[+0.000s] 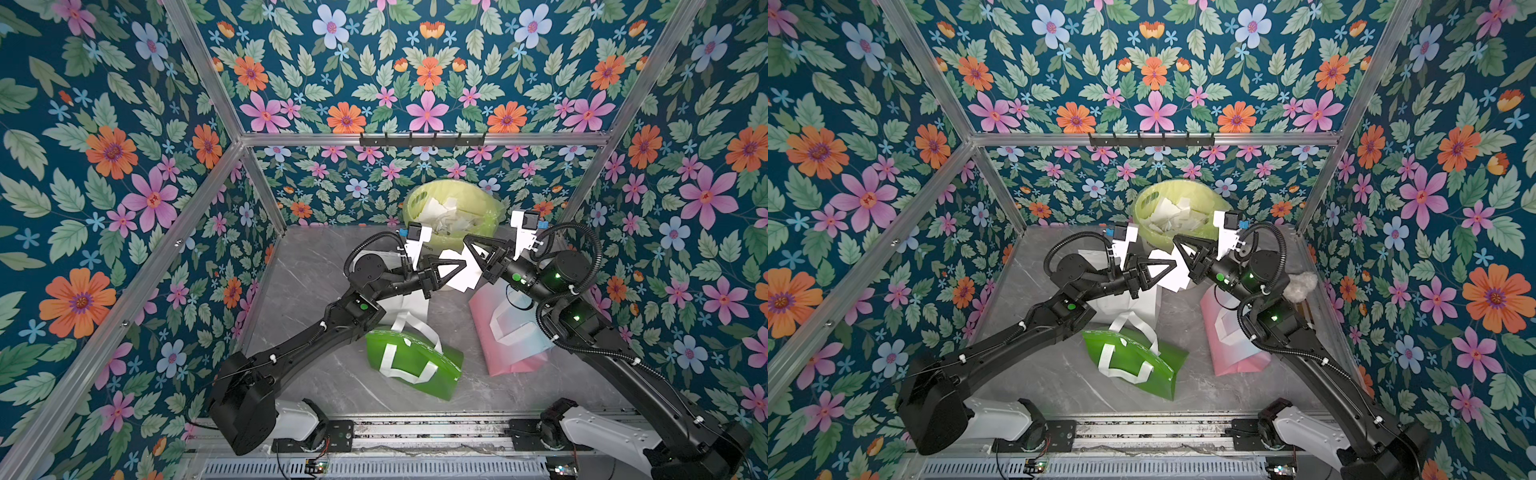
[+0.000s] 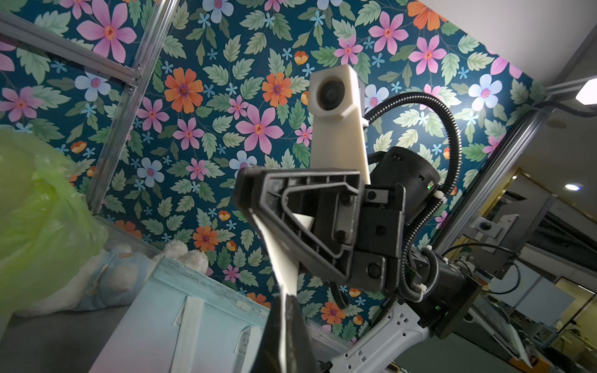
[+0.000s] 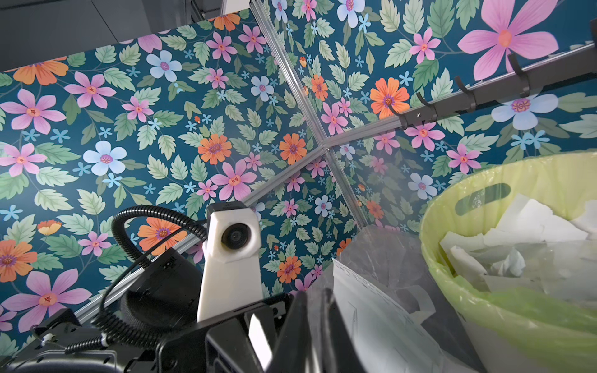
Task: Shred takeout receipts and throw away
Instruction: Shred the takeout receipt.
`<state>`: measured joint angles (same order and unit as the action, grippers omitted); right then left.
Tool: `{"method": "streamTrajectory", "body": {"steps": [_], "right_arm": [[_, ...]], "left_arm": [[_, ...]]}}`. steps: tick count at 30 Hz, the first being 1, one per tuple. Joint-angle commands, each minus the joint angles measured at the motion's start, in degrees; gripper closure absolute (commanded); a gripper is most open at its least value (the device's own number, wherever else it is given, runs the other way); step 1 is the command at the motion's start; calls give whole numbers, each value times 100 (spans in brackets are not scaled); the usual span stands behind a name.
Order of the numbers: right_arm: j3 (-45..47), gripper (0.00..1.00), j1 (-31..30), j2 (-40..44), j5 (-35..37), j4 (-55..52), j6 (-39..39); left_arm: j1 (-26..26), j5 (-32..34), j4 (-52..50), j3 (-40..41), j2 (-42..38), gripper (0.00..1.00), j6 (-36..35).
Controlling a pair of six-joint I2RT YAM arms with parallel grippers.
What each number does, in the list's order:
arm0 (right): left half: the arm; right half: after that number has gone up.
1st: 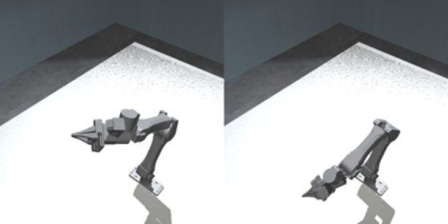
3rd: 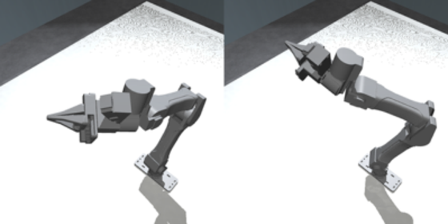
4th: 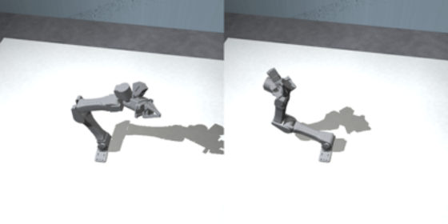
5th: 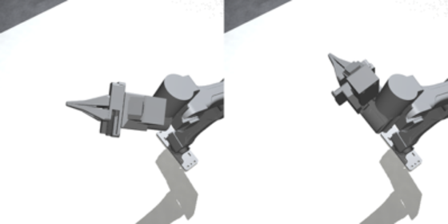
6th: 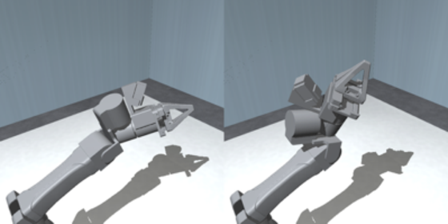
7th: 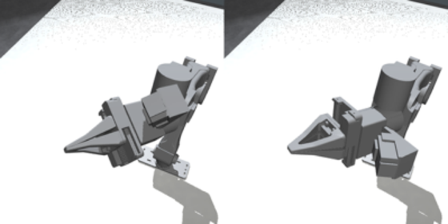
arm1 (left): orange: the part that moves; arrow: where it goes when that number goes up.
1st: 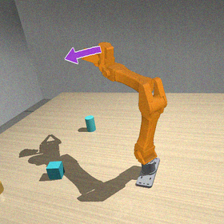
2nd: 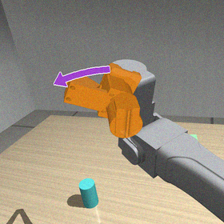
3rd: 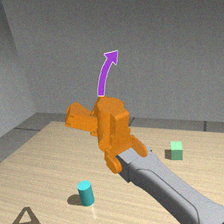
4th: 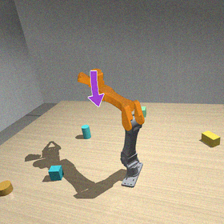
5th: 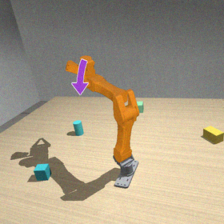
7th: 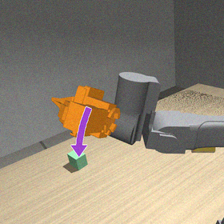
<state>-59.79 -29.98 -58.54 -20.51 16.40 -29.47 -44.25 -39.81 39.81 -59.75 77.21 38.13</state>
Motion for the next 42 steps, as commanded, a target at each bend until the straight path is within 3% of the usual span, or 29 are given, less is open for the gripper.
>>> {"method": "streamTrajectory", "body": {"steps": [1, 4, 8, 18, 27, 40, 42], "right_arm": [[68, 27, -4, 194, 31, -150, 256], [106, 13, -4, 381, -37, -395, 354], [88, 3, -8, 467, -304, -617, 373], [-69, 3, -1, 194, -737, -717, 152], [-193, 30, -3, -46, -1243, -467, -175], [-270, 98, -138, -249, -1233, -319, -357], [-295, 100, -180, -288, -1094, -345, -374]], "left_arm": [[5, 228, -957, -116, -192, 100, -1226], [5, 255, -1388, -198, -309, 100, -1830], [9, 97, -1680, -288, -373, 100, -2370], [-9, -263, -1679, -337, -444, 100, -2684], [-42, -242, -1631, -352, -444, 100, -2726], [-72, 127, -1410, -272, -485, 100, -2720], [-69, 231, -1343, -229, -504, 100, -2720]]}}
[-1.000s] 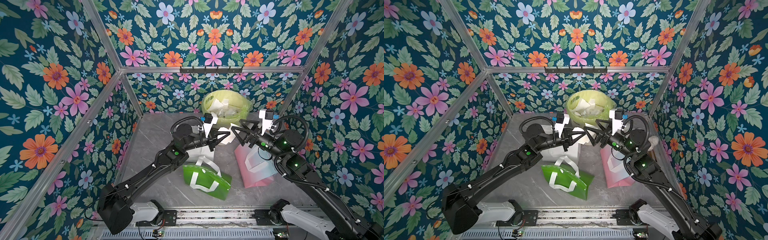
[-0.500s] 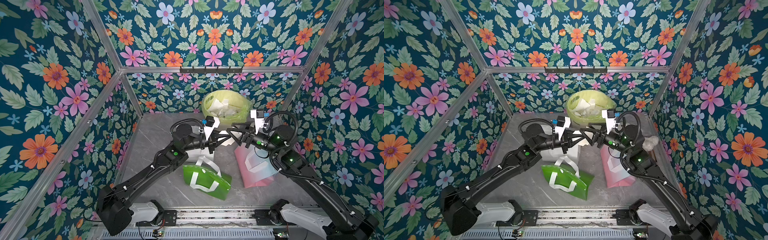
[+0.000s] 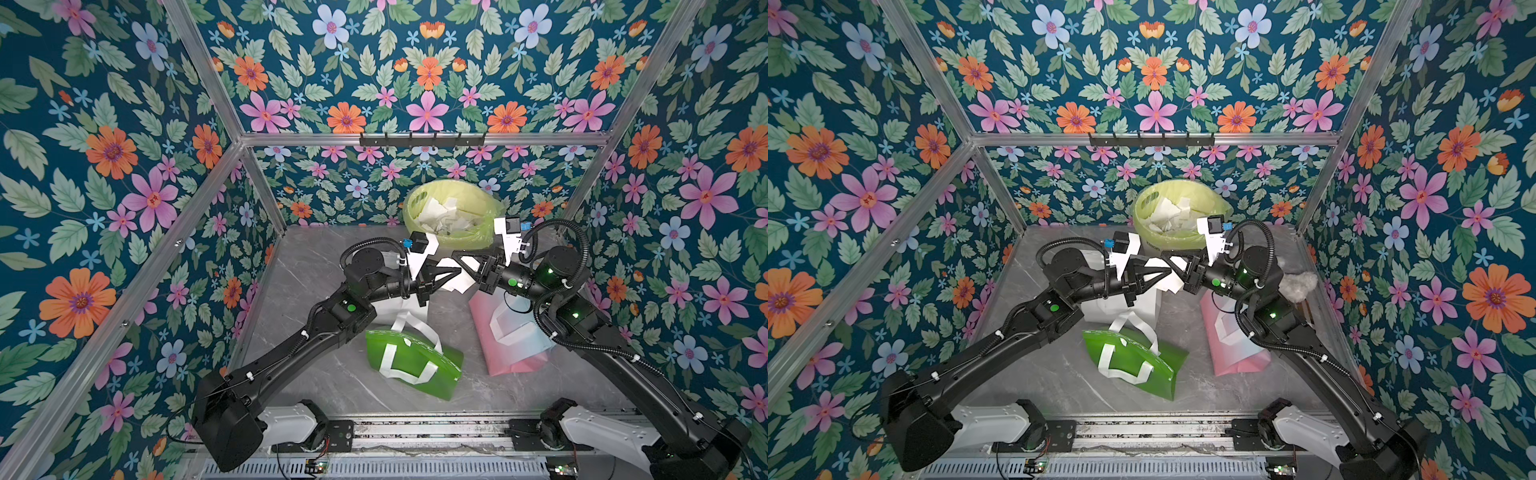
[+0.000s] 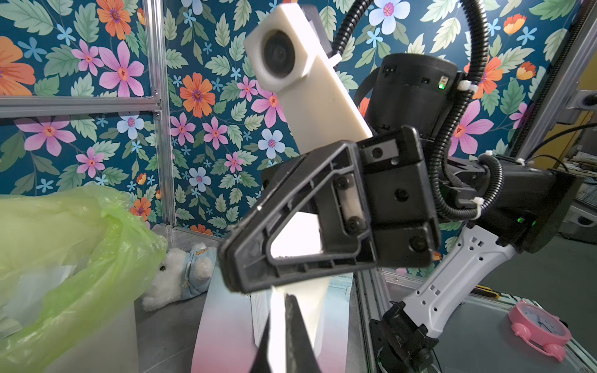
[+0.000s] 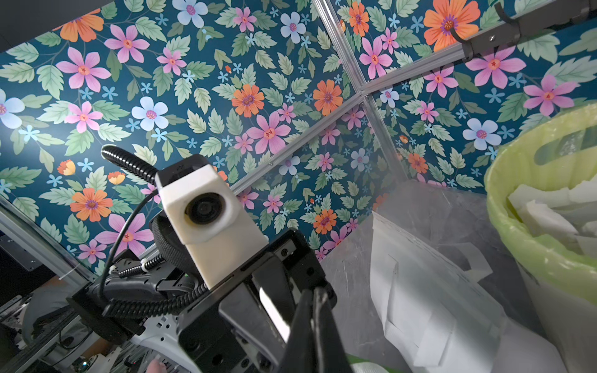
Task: Shred takeout receipts and throw away
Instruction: Shred the takeout receipt.
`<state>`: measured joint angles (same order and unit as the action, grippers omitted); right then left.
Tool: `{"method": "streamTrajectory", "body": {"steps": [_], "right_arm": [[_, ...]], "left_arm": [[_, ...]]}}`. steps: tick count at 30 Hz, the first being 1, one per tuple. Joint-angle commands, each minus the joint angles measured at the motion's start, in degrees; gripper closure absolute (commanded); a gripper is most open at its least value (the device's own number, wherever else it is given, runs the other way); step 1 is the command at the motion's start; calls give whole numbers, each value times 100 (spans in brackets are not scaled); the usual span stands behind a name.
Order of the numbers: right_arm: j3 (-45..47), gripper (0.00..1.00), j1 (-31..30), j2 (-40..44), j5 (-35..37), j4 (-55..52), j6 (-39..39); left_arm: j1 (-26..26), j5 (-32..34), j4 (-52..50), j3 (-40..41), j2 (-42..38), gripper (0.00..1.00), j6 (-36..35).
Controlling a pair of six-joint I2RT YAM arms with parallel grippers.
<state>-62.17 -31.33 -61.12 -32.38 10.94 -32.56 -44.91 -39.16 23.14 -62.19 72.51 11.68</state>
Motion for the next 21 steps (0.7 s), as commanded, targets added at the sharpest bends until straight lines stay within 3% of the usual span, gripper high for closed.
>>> {"method": "streamTrajectory", "body": {"steps": [1, 8, 15, 21], "right_arm": [[-65, 100, -72, -48, 251, 156, -84], [-146, 100, -332, -96, 1909, -323, -141], [-216, 100, -356, -285, 2675, -547, -182], [-234, 100, -349, -222, 3268, -785, 252]], "left_arm": [[-12, 234, 360, 24, -35, 100, -64], [-18, 903, 733, 248, -171, 100, -40], [-20, 1120, 1277, 425, -314, 100, 71], [-29, 1239, 1408, 458, -476, 100, 71]]}}
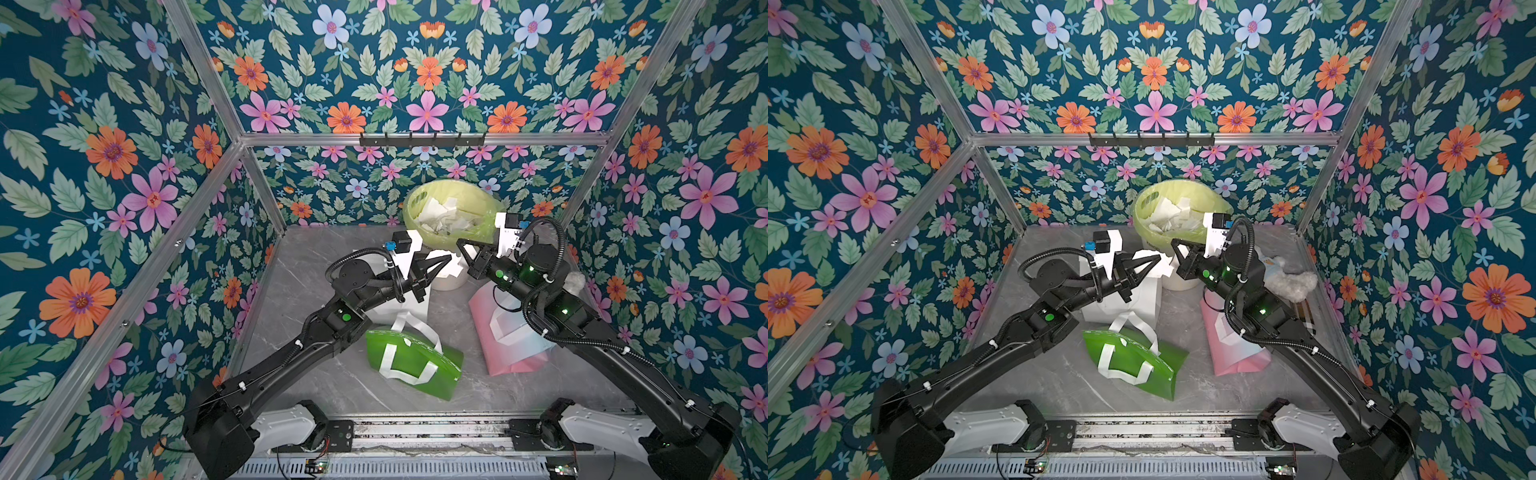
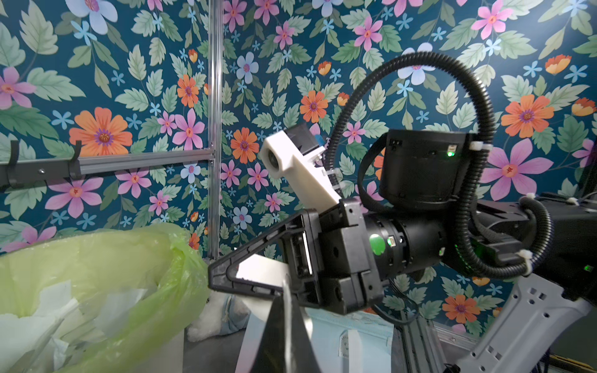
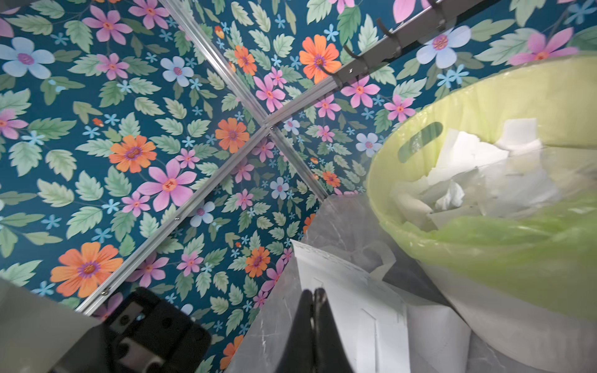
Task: Shred takeout receipts and throw away
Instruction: Shred the takeout receipt, then place the takeout receipt in the trash bin.
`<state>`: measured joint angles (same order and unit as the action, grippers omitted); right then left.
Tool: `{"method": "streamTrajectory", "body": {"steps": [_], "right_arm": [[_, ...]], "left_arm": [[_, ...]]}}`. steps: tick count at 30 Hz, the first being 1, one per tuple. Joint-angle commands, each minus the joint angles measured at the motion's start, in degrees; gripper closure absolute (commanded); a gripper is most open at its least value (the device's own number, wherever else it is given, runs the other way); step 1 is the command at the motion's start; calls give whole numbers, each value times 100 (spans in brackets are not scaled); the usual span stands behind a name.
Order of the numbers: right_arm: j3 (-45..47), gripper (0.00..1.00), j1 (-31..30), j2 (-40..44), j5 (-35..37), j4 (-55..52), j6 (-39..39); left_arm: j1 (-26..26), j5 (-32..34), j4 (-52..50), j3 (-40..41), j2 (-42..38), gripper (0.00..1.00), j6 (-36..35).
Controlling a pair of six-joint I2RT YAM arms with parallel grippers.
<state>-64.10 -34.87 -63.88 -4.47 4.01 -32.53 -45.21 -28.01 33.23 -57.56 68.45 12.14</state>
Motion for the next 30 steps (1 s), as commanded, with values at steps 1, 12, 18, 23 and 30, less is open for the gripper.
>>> {"method": "streamTrajectory", "body": {"steps": [1, 12, 18, 23, 30], "right_arm": [[-34, 100, 5, 100, 552, -141, 334], [-322, 100, 58, 359, 1378, -427, 1702], [-827, 100, 727, -139, 589, -173, 1564], [-1287, 100, 1068, -878, 156, 229, 1617], [-2297, 100, 1333, -2203, -147, 336, 1644]], "left_arm": [[-1, 142, 398, -3, -98, 100, 12], [24, 881, -754, -901, 201, 100, -584], [610, 388, -640, -1908, 1298, 100, 15], [1008, -267, -636, -3092, 2552, 100, 301], [1348, -427, -912, -4311, 3838, 100, 432]]}}
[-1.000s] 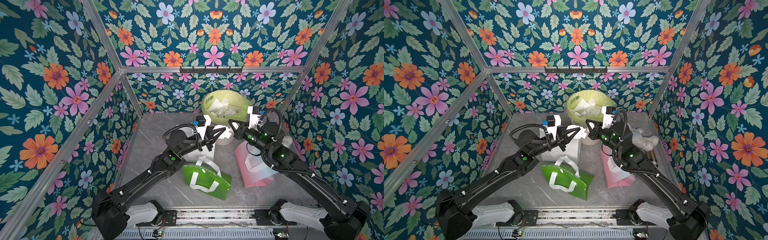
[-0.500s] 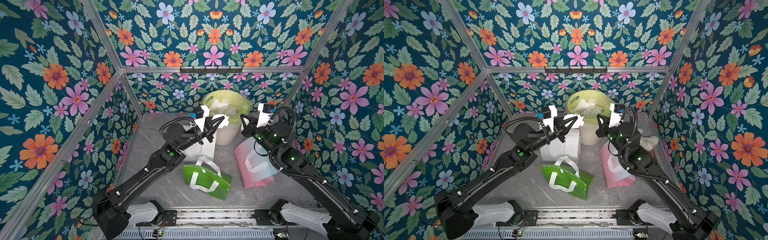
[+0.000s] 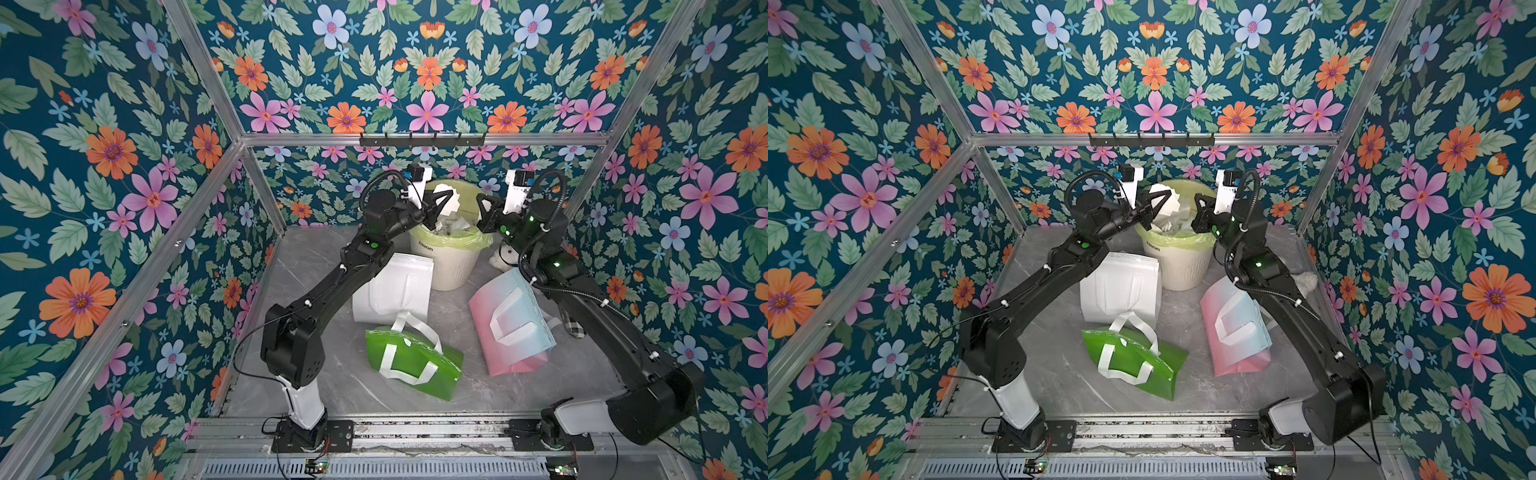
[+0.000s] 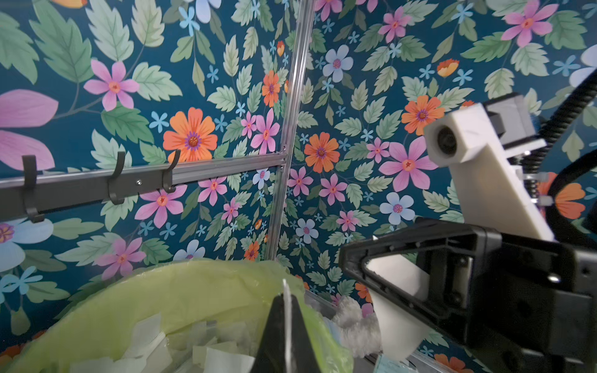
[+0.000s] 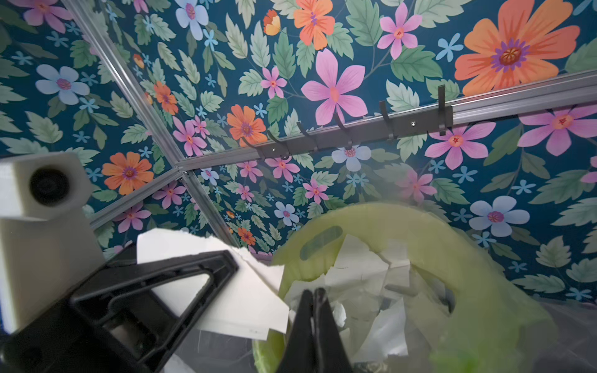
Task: Shred takeout receipts and throw away
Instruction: Place the takeout receipt in the trash bin.
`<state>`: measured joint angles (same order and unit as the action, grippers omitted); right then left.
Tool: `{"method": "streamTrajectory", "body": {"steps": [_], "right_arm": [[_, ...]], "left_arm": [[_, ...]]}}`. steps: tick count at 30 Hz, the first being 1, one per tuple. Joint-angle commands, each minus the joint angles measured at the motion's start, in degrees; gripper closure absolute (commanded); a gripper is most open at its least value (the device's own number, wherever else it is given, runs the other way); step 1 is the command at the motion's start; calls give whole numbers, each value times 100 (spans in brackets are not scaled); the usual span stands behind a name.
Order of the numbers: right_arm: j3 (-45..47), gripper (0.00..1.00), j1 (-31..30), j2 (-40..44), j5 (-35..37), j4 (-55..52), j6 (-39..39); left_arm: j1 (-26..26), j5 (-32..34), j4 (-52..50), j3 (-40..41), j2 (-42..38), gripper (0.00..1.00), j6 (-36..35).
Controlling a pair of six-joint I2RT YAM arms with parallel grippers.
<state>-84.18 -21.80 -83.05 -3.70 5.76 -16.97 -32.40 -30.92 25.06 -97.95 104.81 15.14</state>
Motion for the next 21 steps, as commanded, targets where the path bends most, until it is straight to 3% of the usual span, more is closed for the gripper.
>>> {"method": "streamTrajectory", "body": {"steps": [1, 8, 12, 21], "right_arm": [[-457, 100, 32, -470, -227, 129, 139], [-1214, 100, 72, -1458, -45, -145, 275], [-1414, 100, 83, -1699, -36, -254, 269], [-1567, 57, 124, -1893, 1, -336, 83]], "left_arm": [[76, -125, -179, -401, 324, 100, 84], [146, 323, -593, -832, 970, 99, -157], [150, 413, -764, -901, 1067, 87, -191], [150, 443, -832, -901, 1068, 62, -66]]}}
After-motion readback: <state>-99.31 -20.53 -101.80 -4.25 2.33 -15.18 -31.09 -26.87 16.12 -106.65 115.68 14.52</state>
